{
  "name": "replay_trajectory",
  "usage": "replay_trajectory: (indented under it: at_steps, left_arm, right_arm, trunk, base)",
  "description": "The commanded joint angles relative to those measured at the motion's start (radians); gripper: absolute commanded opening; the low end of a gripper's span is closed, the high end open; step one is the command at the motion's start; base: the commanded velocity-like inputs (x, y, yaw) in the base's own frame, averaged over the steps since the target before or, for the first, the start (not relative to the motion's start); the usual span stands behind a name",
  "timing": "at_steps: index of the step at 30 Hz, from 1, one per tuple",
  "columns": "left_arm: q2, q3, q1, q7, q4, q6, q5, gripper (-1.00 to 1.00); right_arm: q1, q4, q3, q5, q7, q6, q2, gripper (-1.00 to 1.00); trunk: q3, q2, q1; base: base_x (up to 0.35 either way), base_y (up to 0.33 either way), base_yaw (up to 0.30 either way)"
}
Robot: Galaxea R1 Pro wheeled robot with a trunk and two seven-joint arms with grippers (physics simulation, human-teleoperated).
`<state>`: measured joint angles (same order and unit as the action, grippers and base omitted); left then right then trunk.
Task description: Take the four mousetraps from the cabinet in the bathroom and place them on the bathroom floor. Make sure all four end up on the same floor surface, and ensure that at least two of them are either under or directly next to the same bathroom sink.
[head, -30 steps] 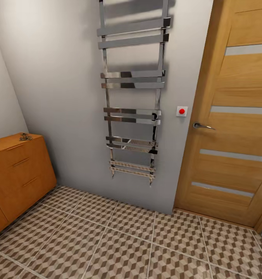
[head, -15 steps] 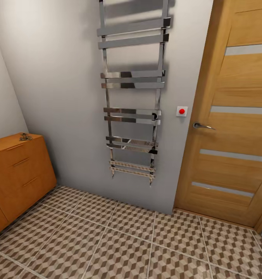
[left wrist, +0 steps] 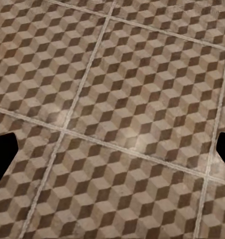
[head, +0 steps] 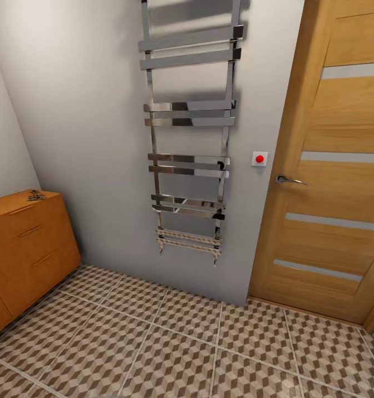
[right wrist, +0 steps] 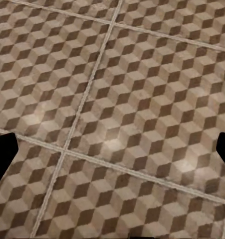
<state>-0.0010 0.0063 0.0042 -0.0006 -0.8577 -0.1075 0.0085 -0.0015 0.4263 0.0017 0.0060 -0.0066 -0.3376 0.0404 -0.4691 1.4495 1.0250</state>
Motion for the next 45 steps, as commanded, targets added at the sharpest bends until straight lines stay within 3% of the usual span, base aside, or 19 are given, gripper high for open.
replay_trajectory:
  at_steps: [1,8,12,18,19,21,33,39,45]
  left_arm:
    - [0.001,0.001,0.000,0.001,-0.049,-0.021,0.001,1.00]
    - [0.002,0.001,0.000,0.002,-0.228,-0.142,0.001,1.00]
    - [0.002,0.001,-0.002,0.002,-0.315,-0.192,0.001,1.00]
    - [0.000,0.001,-0.004,0.002,-0.366,-0.211,0.000,1.00]
    - [-0.003,0.001,-0.006,0.002,-0.383,-0.214,0.000,1.00]
    - [-0.008,0.001,-0.007,0.002,-0.403,-0.217,-0.001,1.00]
    - [-0.012,-0.001,-0.009,-0.001,-0.425,-0.219,-0.005,1.00]
    - [-0.025,-0.005,-0.009,0.000,-0.421,-0.219,-0.003,1.00]
    - [-0.035,-0.007,-0.009,-0.001,-0.407,-0.219,-0.003,1.00]
  right_arm:
    - [0.000,0.055,0.001,0.001,0.000,0.007,0.000,1.00]
    - [0.000,0.280,0.001,0.002,-0.001,0.094,0.000,1.00]
    - [0.000,0.445,0.002,0.003,0.000,0.200,0.001,1.00]
    - [-0.001,0.633,0.003,0.002,0.000,0.332,0.004,1.00]
    - [-0.005,0.698,0.006,0.008,0.000,0.369,0.005,1.00]
    - [-0.017,0.738,0.011,0.024,-0.002,0.388,0.008,1.00]
    - [-0.049,0.784,0.026,0.166,-0.025,0.390,0.041,1.00]
    - [-0.050,0.800,0.029,0.189,-0.029,0.285,0.038,1.00]
    - [-0.051,0.815,0.029,0.192,-0.030,0.241,0.039,1.00]
  trunk:
    - [-0.001,0.000,0.000]
    - [-0.001,0.000,0.000]
    - [-0.001,0.000,0.000]
    - [-0.001,0.000,0.000]
    - [-0.001,0.000,0.000]
    - [-0.001,0.000,0.000]
    - [-0.001,0.000,0.000]
    - [-0.001,0.000,0.000]
    - [-0.001,0.000,0.000]
  base:
    - [0.000,0.000,0.000]
    - [0.000,0.000,0.000]
    - [0.000,0.000,0.000]
    - [0.000,0.000,0.000]
    - [0.000,0.000,0.000]
    - [0.000,0.000,0.000]
    - [0.000,0.000,0.000]
    - [0.000,0.000,0.000]
    - [0.000,0.000,0.000]
